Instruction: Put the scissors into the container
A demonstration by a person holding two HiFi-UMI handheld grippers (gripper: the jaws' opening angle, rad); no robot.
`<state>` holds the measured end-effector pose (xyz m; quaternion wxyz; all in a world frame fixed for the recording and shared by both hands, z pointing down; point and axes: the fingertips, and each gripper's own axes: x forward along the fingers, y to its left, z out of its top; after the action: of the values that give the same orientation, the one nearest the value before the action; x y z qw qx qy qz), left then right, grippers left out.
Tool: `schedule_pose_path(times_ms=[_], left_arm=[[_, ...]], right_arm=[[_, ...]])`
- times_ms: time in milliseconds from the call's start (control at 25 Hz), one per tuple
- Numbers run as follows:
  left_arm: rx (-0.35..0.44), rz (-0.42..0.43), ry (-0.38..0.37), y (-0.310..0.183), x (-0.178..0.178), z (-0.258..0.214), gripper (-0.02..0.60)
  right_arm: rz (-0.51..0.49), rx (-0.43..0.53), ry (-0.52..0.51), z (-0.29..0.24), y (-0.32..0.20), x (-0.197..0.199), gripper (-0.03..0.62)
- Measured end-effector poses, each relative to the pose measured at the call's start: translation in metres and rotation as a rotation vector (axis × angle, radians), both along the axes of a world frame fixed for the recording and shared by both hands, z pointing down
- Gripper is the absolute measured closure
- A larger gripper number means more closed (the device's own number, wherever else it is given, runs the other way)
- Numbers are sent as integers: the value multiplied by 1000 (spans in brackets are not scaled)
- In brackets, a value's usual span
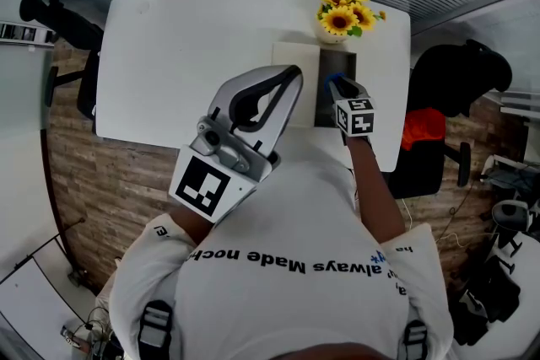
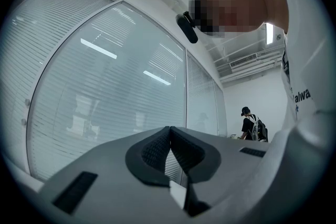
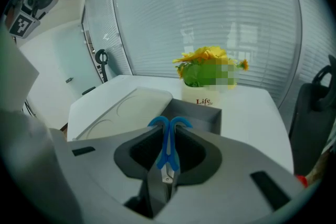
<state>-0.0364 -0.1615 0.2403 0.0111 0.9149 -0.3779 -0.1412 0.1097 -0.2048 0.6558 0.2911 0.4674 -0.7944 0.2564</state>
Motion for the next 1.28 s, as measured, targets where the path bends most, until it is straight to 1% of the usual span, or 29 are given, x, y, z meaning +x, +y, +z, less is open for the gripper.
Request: schedule_pose_path(times_ms=[1000, 1280], left_arm=[[-3, -17, 3, 2, -6, 0, 561], [-4, -21, 1, 2, -6, 1, 561]], right_arm=[[16, -116, 70, 33, -30, -1, 510], [6, -130, 86, 41, -39, -6, 510]])
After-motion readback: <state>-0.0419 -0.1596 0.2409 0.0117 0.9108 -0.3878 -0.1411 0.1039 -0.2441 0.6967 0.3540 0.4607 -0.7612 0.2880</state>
